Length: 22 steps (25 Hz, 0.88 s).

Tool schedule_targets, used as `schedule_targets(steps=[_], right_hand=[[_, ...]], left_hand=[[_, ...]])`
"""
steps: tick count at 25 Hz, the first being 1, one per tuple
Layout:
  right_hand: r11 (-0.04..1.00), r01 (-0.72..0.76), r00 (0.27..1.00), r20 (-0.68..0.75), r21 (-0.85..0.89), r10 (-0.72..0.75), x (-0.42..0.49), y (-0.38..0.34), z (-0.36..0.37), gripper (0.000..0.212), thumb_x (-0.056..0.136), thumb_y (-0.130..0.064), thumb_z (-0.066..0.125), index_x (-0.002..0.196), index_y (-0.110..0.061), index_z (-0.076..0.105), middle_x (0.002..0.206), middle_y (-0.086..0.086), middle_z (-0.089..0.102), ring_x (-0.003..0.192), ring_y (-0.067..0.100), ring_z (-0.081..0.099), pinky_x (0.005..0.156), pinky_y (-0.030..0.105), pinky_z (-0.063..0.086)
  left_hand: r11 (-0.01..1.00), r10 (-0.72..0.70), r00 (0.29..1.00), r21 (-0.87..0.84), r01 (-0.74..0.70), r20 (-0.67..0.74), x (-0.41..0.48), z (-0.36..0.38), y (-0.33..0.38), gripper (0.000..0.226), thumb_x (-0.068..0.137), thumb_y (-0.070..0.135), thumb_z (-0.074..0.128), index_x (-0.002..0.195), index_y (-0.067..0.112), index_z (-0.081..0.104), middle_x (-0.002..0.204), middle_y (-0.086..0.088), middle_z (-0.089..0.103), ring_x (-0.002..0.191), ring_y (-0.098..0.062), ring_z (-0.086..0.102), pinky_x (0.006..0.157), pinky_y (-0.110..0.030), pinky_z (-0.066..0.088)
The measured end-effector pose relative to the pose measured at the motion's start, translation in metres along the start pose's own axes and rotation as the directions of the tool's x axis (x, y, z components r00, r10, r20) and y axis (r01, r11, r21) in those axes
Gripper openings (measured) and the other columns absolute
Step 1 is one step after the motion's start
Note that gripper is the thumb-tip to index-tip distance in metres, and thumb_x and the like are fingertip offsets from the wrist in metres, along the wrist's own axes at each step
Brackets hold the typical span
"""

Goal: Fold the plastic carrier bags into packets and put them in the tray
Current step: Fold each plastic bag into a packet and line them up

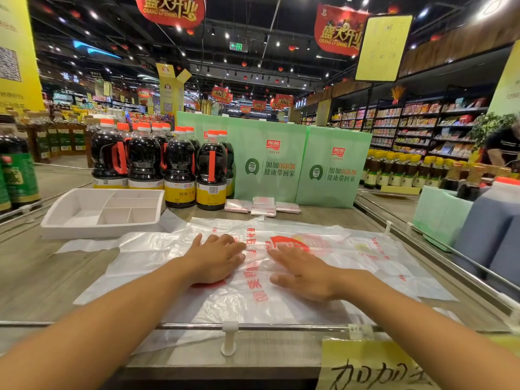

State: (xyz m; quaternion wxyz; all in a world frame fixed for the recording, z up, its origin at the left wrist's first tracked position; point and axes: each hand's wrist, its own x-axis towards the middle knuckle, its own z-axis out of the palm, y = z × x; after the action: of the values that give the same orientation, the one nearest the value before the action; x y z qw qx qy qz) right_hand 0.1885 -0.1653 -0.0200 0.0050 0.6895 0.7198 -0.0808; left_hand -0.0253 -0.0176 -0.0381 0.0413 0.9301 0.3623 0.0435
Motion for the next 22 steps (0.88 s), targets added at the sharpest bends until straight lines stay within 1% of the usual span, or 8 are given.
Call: schedule_targets(steps=[2,4,6,7,9,13,17,22], right_hand=[[0.999,-0.037,0.998,0.045,-0.001,0.037,0.002,0.002,0.006,0.072,0.103,-0.065,0.028,0.162,-0.037,-0.003,0.171,-0.001,-0.006,0.157,0.020,-0.007,0.127,0.043,-0.002],[0.998,-0.058,0.997,0.046,-0.040,0.059,0.004,0.005,0.010,0.073,0.103,-0.065,0.026,0.162,-0.035,-0.003,0.171,0.001,-0.004,0.158,0.022,-0.005,0.127,0.043,0.000],[0.996,-0.070,0.997,0.039,-0.059,0.072,0.005,0.005,0.011,0.074,0.102,-0.066,0.024,0.163,-0.033,-0.001,0.171,0.001,-0.004,0.158,0.022,-0.005,0.127,0.043,0.000],[0.995,-0.079,0.996,0.041,-0.059,0.081,0.006,0.005,0.012,0.074,0.101,-0.068,0.023,0.163,-0.034,-0.002,0.171,0.001,-0.005,0.158,0.023,-0.006,0.127,0.044,0.000],[0.993,-0.104,0.993,0.059,-0.052,0.107,0.007,0.007,0.014,0.077,0.099,-0.073,0.021,0.162,-0.036,-0.004,0.171,-0.002,-0.008,0.158,0.024,-0.007,0.127,0.048,0.001],[0.980,-0.196,0.973,0.115,-0.047,0.200,0.004,0.015,0.010,0.083,0.093,-0.081,0.018,0.161,-0.040,-0.006,0.170,-0.003,-0.013,0.157,0.027,-0.011,0.125,0.055,0.000],[0.965,-0.253,0.949,0.179,-0.066,0.261,-0.012,0.033,0.006,0.084,0.089,-0.085,0.014,0.158,-0.044,-0.013,0.168,-0.007,-0.022,0.156,0.030,-0.017,0.124,0.058,-0.005],[0.938,-0.344,0.918,0.200,-0.035,0.344,-0.047,0.064,0.000,0.104,0.069,-0.094,0.008,0.158,-0.044,-0.013,0.168,-0.006,-0.021,0.155,0.030,-0.018,0.125,0.055,-0.007]], left_hand=[[1.000,0.029,0.999,0.005,-0.029,-0.035,-0.001,-0.002,0.000,0.050,0.108,0.050,0.022,0.156,0.040,0.028,0.165,0.008,0.023,0.152,-0.020,0.017,0.124,-0.055,0.000],[0.994,0.105,0.992,0.007,-0.105,-0.063,-0.002,-0.002,0.004,0.053,0.109,0.050,0.022,0.160,0.037,0.021,0.168,0.009,0.016,0.155,-0.015,0.010,0.126,-0.051,-0.003],[0.982,0.186,0.982,0.023,-0.185,-0.026,-0.001,0.001,0.010,0.056,0.108,0.053,0.021,0.162,0.038,0.012,0.170,0.011,0.008,0.156,-0.013,0.003,0.126,-0.046,-0.005],[0.979,0.202,0.979,0.030,-0.202,0.004,-0.001,0.003,0.011,0.057,0.108,0.054,0.019,0.162,0.039,0.007,0.170,0.012,0.003,0.156,-0.013,-0.001,0.126,-0.045,-0.006],[0.985,0.172,0.982,0.011,-0.173,0.077,0.000,0.006,0.009,0.059,0.106,0.058,0.016,0.161,0.043,0.000,0.170,0.015,-0.004,0.157,-0.013,-0.006,0.126,-0.045,-0.007],[0.995,0.091,0.974,0.014,-0.096,0.206,-0.002,0.004,-0.003,0.061,0.102,0.063,0.008,0.159,0.046,-0.004,0.169,0.015,-0.009,0.156,-0.015,-0.011,0.125,-0.051,-0.008],[0.997,0.034,0.965,0.057,-0.051,0.259,0.001,0.002,-0.009,0.059,0.105,0.061,0.009,0.159,0.046,-0.008,0.169,0.013,-0.016,0.156,-0.019,-0.015,0.124,-0.057,-0.008],[0.991,0.014,0.959,0.123,-0.050,0.282,0.005,0.000,-0.016,0.059,0.107,0.056,0.013,0.160,0.041,-0.008,0.170,0.006,-0.014,0.157,-0.024,-0.010,0.124,-0.059,0.000]])
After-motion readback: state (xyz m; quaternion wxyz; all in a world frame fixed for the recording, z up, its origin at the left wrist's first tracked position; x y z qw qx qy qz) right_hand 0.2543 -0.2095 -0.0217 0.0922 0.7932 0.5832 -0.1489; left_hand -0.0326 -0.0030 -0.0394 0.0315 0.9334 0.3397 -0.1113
